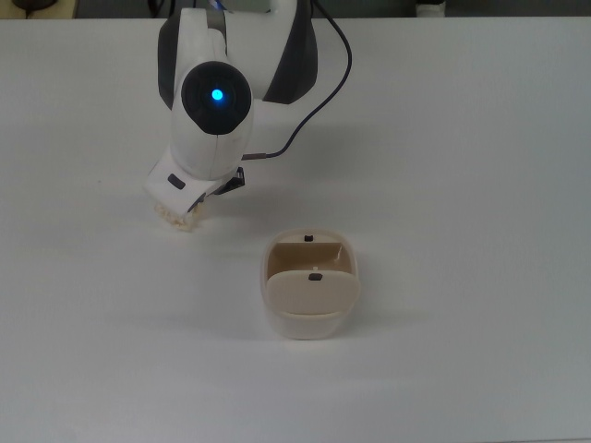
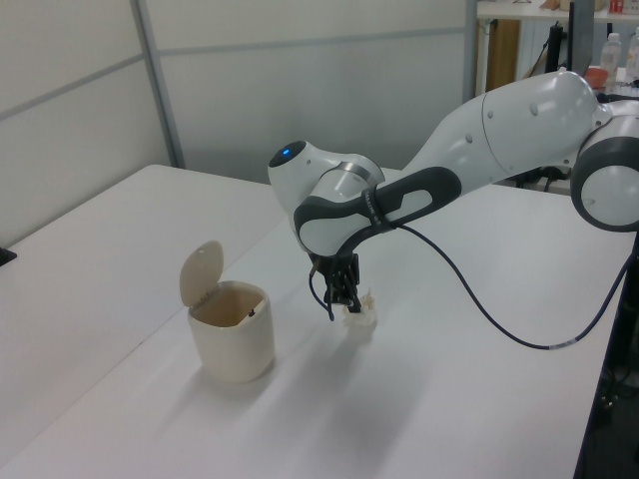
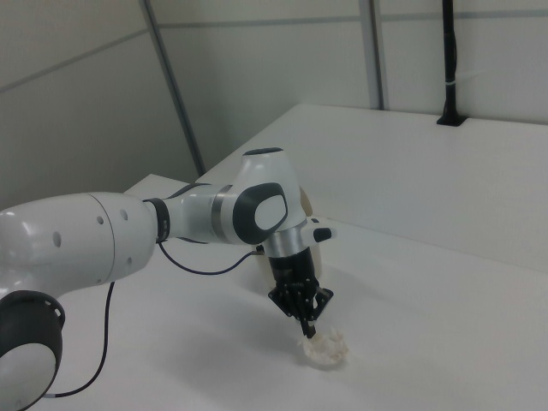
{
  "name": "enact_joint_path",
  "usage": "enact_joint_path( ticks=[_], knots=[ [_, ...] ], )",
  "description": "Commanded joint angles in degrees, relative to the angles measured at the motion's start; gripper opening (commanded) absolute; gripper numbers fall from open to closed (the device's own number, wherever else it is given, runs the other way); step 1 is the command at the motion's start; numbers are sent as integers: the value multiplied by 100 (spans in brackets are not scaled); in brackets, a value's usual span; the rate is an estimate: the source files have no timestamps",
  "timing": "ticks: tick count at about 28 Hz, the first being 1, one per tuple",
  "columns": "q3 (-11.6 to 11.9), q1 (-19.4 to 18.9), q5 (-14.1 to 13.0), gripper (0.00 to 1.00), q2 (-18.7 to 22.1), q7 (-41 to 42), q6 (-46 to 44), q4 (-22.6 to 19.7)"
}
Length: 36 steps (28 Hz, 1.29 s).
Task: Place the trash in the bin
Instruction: 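Lower the gripper onto the paper ball and close on it, then lift the paper ball and carry it over the cream bin opening, then open the gripper to drop the paper ball into the bin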
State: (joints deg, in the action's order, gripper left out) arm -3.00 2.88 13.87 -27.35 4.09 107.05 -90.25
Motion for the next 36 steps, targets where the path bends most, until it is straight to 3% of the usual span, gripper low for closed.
enact_joint_path(
  ticks=[1, 8, 13, 23, 27, 32, 34, 36],
  knots=[
    [19, -6, 54, 0, 256, 101, 150, -89],
    [-51, -111, -78, 0, 590, 13, 167, 157],
    [-165, -182, -359, 0, 775, -31, 229, 420],
    [-622, -296, -307, 0, 881, -505, 1659, 473],
    [-640, -454, -263, 1, 854, -620, 2030, 447],
    [-640, -472, -262, 15, 854, -620, 2031, 447],
    [-640, -472, -262, 51, 854, -629, 2022, 447],
    [-640, -472, -262, 62, 854, -629, 2013, 447]
  ],
)
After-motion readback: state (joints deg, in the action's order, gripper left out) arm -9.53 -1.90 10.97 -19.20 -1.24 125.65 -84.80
